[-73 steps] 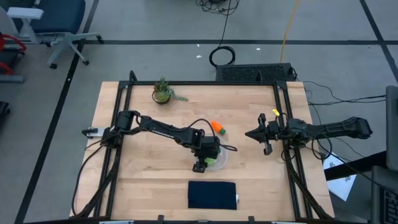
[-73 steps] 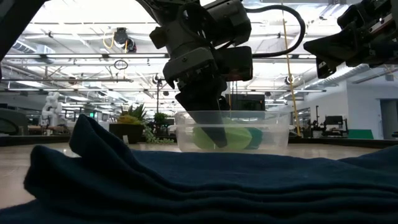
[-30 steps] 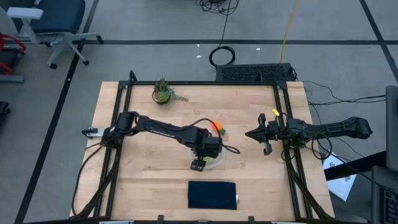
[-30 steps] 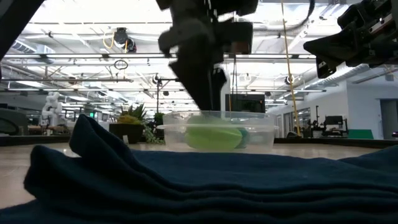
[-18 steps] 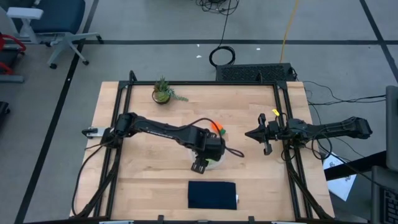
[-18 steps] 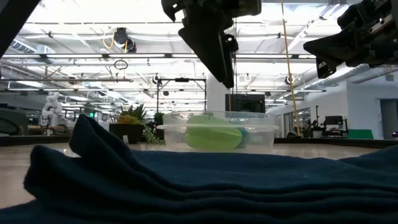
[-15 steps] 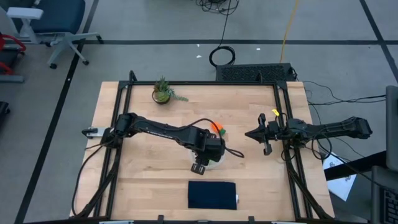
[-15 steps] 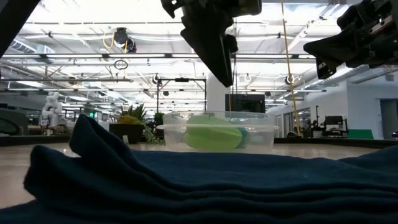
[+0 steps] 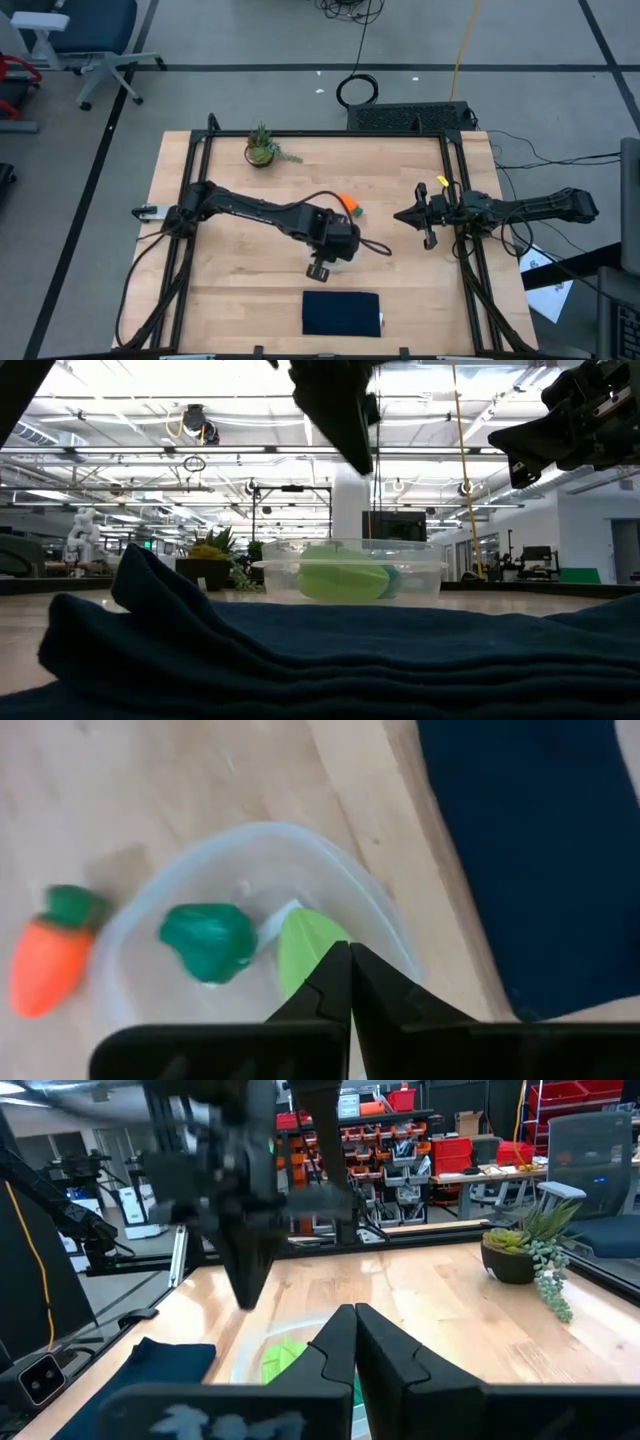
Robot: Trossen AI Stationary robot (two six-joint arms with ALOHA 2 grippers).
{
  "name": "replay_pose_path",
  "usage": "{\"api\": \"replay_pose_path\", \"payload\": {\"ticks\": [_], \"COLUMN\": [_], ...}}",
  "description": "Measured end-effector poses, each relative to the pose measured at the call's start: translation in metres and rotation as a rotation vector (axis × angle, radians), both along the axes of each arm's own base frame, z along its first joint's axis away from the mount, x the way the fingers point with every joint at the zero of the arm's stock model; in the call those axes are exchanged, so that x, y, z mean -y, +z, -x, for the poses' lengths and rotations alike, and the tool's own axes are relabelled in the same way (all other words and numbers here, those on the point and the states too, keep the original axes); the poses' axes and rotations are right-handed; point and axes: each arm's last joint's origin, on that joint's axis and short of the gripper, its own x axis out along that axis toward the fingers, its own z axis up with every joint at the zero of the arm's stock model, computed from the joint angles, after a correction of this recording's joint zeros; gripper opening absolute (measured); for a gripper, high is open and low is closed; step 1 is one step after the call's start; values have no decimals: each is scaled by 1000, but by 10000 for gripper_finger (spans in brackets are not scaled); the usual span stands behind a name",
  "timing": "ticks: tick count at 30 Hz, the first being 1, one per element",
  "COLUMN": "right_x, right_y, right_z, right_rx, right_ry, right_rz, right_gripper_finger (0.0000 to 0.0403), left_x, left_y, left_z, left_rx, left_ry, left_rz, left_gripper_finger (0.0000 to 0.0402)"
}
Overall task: Pick and placing Produce into tupperware
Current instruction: Put the carrot into the transparent bin
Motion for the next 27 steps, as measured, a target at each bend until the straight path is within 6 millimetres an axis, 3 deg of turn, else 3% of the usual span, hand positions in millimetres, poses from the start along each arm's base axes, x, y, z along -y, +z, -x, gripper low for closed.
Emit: {"api": "replay_pose_path", "payload": {"ticks": [8,17,21,24,27], "right_x": [0,0,0,0,0], "right_y": [-1,-1,-1,-1,-1], "right_z": [0,0,0,0,0], "right_rx": [-6,-7,-6,-6,-7], "right_ry": [0,0,0,0,0], "right_rz": [-2,-9,-10,-10,-10], "right_gripper_finger": [0,0,0,0,0], "left_x": [-5,-18,-30,-42,-55], "left_y": [49,109,119,113,94], "left_z": [20,67,96,117,134], "left_rx": [137,312,395,474,556], "left_ry": [51,163,224,283,322], "left_rz": [-33,-150,-170,-127,-32], "left_gripper_finger": [3,2,1,2,1]}}
